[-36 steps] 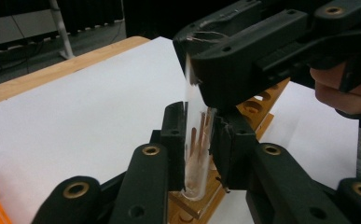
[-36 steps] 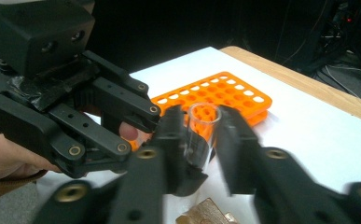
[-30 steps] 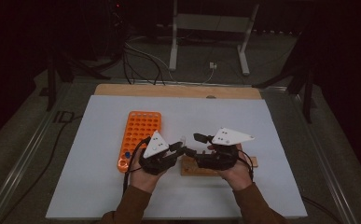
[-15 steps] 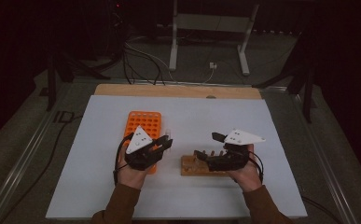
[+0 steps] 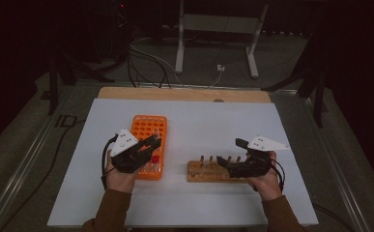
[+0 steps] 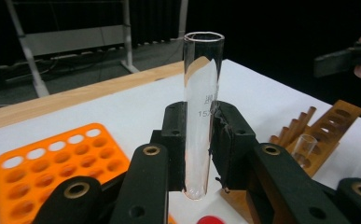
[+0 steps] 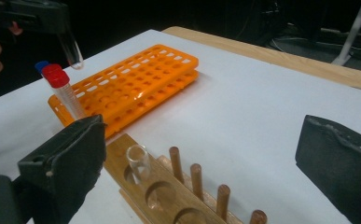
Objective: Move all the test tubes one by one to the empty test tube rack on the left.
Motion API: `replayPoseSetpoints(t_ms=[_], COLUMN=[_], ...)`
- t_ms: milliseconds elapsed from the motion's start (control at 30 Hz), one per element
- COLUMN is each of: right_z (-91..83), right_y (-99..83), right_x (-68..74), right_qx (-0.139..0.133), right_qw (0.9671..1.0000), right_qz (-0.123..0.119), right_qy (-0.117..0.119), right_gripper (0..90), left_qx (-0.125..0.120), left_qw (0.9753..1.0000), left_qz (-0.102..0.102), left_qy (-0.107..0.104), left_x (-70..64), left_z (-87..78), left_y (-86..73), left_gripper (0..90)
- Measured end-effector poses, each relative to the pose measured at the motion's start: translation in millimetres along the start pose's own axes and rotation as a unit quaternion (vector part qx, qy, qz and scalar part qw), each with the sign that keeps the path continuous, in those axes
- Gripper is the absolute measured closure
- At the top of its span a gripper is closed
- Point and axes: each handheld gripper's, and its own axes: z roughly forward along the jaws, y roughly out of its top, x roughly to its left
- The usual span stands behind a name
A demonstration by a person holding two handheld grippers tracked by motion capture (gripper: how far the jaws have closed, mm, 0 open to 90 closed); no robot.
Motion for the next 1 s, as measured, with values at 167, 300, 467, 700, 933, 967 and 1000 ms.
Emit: replayPoseSetpoints(t_ms=[167, 300, 467, 700, 933, 967, 1000], right_z=[-3.7, -5.9, -8.4, -10.6, -12.0, -12.2, -12.3], right_y=[-4.1, -6.9, -9.7, -12.5, -14.2, -14.4, -14.7], right_x=[-4.3, -6.4, -8.2, -10.3, -9.7, -9.7, -9.8], right_qx=[-0.006, -0.007, -0.01, -0.012, -0.014, -0.014, -0.015], right_qw=[0.9999, 0.9999, 0.9998, 0.9996, 0.9996, 0.9996, 0.9996], right_qz=[0.008, 0.012, 0.015, 0.021, 0.019, 0.019, 0.019], right_qy=[-0.008, -0.01, -0.011, -0.014, -0.015, -0.015, -0.015], right_gripper=[2.0, 1.9, 1.3, 0.1, 0.1, 0.1, 0.1], left_qx=[-0.007, -0.007, -0.007, 0.003, 0.008, 0.008, 0.01], left_qw=[0.9998, 0.9996, 0.9989, 0.9979, 0.9968, 0.9967, 0.9965], left_qz=[-0.01, -0.015, -0.024, -0.032, -0.04, -0.041, -0.041], left_qy=[0.013, 0.025, 0.04, 0.056, 0.069, 0.07, 0.072], left_x=[10.0, 17.5, 26.4, 34.1, 41.1, 42.0, 42.9], left_z=[-10.9, -18.3, -27.5, -35.5, -41.3, -41.7, -42.5], left_y=[-1.7, -4.6, -10.7, -21.8, -31.9, -33.4, -34.7], left_gripper=[76.3, 76.3, 76.3, 76.3, 76.2, 76.3, 76.3])
